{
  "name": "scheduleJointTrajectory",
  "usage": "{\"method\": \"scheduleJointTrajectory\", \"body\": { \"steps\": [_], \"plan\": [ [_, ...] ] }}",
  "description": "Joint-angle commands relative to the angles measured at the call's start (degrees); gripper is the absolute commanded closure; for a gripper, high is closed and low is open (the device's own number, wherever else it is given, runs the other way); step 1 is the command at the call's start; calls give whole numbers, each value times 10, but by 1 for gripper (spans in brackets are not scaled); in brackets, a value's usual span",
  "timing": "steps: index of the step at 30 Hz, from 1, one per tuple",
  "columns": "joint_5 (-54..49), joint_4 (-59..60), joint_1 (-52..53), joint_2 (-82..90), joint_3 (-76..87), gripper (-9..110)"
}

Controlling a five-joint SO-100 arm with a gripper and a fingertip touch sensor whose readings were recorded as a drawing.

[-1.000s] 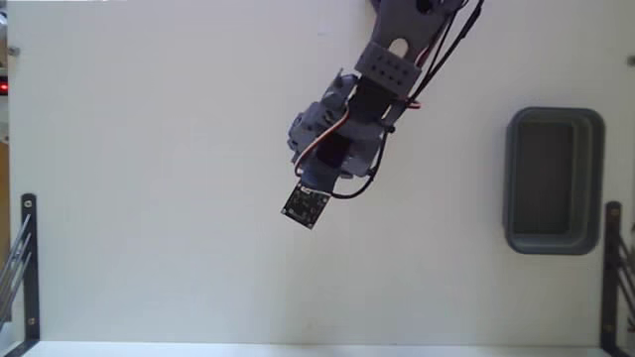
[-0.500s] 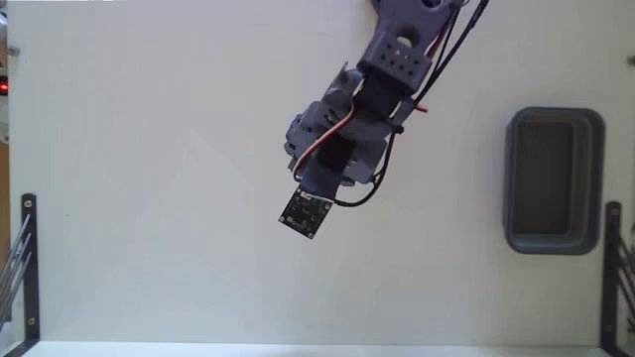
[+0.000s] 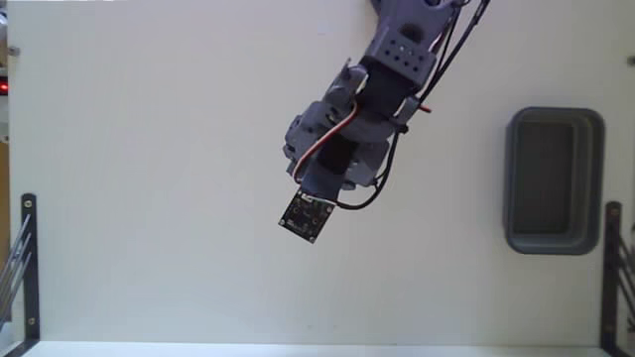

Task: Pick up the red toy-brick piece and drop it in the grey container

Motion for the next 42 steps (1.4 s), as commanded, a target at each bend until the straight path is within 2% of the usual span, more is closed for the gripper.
{"method": "scheduleJointTrajectory", "body": {
  "steps": [1,21,42],
  "plan": [
    [3,9,4,9,-30,77],
    [3,11,-27,0,-42,77],
    [3,24,-197,-53,-108,77]
  ]
}}
